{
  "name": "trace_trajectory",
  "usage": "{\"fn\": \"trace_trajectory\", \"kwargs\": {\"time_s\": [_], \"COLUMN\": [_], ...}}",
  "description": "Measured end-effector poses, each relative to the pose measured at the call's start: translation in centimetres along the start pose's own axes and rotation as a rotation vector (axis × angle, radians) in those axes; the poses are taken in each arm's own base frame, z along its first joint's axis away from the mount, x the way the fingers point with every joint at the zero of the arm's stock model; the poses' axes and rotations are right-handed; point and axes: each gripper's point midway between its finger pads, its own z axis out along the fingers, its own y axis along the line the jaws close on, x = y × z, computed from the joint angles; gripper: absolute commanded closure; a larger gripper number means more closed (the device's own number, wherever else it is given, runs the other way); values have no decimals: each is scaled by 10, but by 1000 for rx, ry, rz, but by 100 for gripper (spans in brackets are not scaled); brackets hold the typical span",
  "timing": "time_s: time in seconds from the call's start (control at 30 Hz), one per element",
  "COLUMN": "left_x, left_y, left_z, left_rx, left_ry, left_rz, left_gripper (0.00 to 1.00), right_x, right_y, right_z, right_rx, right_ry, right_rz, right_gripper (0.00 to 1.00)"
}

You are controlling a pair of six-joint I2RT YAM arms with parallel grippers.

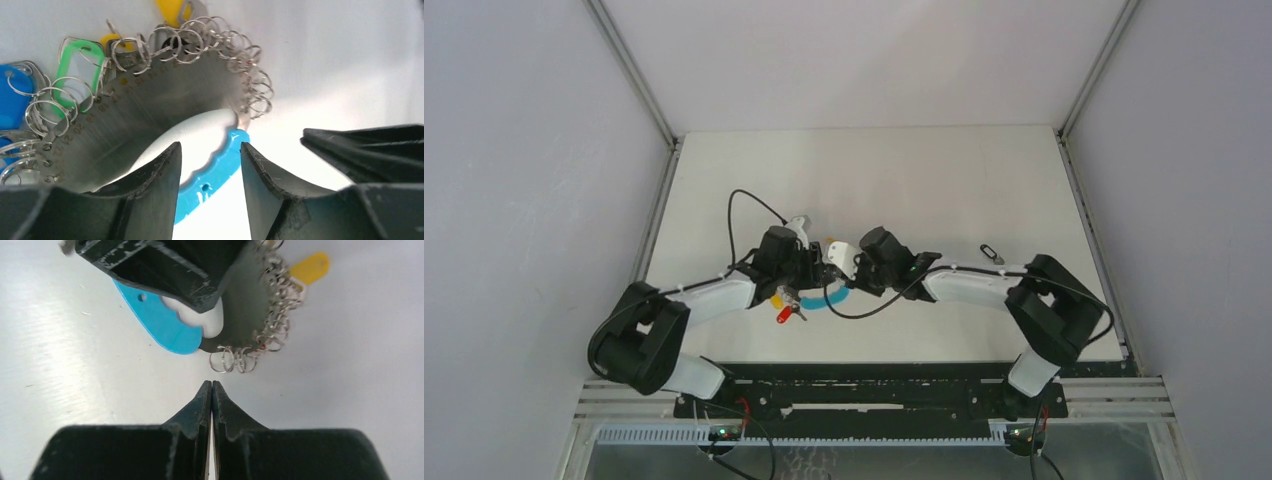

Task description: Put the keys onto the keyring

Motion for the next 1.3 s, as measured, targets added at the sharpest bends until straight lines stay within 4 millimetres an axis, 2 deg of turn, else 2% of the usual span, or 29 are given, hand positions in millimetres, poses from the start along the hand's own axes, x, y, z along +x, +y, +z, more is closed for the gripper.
{"fn": "trace_trajectory", "kwargs": {"time_s": [0.2, 0.3, 0.37, 0.5, 0.53, 0.63, 0.73, 0.93, 1.17, 1.3], "left_x": [-13, -21, -22, -15, -11, -1, 4, 8, 13, 16], "left_y": [-21, -28, -29, -22, -19, -12, -8, -4, 0, 2], "left_z": [-26, -33, -33, -25, -22, -14, -11, -4, 0, 2], "left_rx": [113, 140, 143, 122, 112, 87, 73, 56, 44, 39], "left_ry": [-109, -149, -154, -122, -106, -65, -44, -17, 5, 15], "left_rz": [29, 39, 40, 25, 21, 12, 7, 1, -4, -6], "left_gripper": [45, 46, 46, 47, 47, 47, 47, 48, 50, 51], "right_x": [-28, -32, -28, -18, -9, 4, 11, 12, 7, 11], "right_y": [-12, -17, -18, -6, -2, 4, -5, -21, -13, -9], "right_z": [-42, -49, -46, -32, -25, -16, -16, -16, -7, 3], "right_rx": [-13, -11, -17, -86, -115, -174, -189, -223, -290, -290], "right_ry": [-180, -216, -209, -186, -163, -141, -145, -193, -202, -180], "right_rz": [66, 89, 111, 185, 228, 341, 474, 698, 833, 900], "right_gripper": [100, 87, 83, 72, 70, 66, 65, 65, 68, 70]}}
